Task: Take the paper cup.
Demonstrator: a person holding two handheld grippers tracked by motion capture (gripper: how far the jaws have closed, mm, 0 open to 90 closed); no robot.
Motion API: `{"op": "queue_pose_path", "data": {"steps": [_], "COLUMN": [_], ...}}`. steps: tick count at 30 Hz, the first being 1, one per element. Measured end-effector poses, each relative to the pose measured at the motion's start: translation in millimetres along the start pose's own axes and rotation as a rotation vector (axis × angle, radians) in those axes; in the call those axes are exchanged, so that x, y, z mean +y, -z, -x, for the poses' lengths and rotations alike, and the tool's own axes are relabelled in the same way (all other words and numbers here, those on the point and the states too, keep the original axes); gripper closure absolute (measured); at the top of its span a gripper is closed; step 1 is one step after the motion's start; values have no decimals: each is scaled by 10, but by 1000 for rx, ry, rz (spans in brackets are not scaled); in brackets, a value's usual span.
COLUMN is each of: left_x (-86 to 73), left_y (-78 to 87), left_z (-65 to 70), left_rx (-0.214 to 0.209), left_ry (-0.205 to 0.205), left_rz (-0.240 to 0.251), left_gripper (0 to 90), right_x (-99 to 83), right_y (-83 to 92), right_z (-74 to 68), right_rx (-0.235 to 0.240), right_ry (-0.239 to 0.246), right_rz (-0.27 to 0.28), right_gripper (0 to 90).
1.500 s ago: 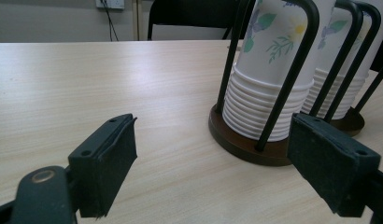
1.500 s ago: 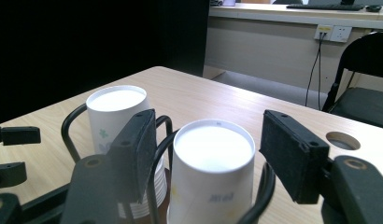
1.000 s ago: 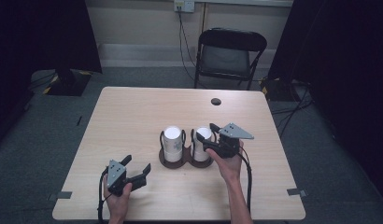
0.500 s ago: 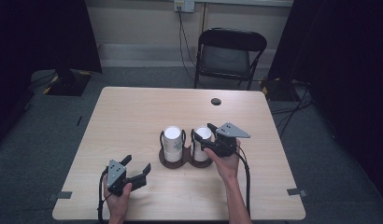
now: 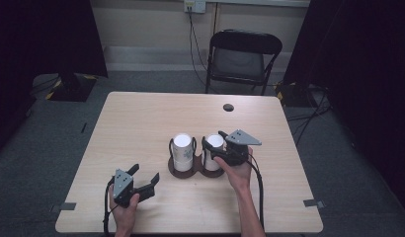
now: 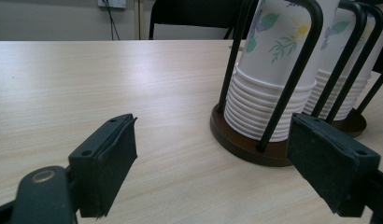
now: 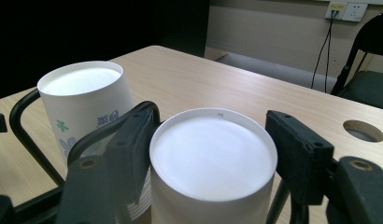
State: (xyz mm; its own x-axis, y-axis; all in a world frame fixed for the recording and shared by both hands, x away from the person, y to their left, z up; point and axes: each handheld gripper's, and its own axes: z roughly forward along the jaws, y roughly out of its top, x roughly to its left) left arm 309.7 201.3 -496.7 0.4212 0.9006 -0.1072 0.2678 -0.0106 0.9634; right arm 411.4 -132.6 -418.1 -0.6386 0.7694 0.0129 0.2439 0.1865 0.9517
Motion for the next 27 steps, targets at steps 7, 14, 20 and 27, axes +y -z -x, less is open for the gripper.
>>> {"op": "queue_pose_path", "data": {"steps": [7,14,20,27], "left_x": [0,0,1,1], "left_y": [0,0,-1,-1], "left_z": [1,0,0,0], "left_rx": [1,2,2,3], "left_ry": [1,1,1,1], "left_rz": [-1,-2,-2,-3], "left_gripper": [161,161,162,162], "right_x": [6,25,36,69], "right_y": [-11,-4,18,48], "right_z": [-12,-5,2,14], "right_rx": [-12,-15,-12,-9], "right_ry": [1,-1,-17,-21], "right_rz": [-13,-15,4,20], "right_gripper": [356,361,361,362]}}
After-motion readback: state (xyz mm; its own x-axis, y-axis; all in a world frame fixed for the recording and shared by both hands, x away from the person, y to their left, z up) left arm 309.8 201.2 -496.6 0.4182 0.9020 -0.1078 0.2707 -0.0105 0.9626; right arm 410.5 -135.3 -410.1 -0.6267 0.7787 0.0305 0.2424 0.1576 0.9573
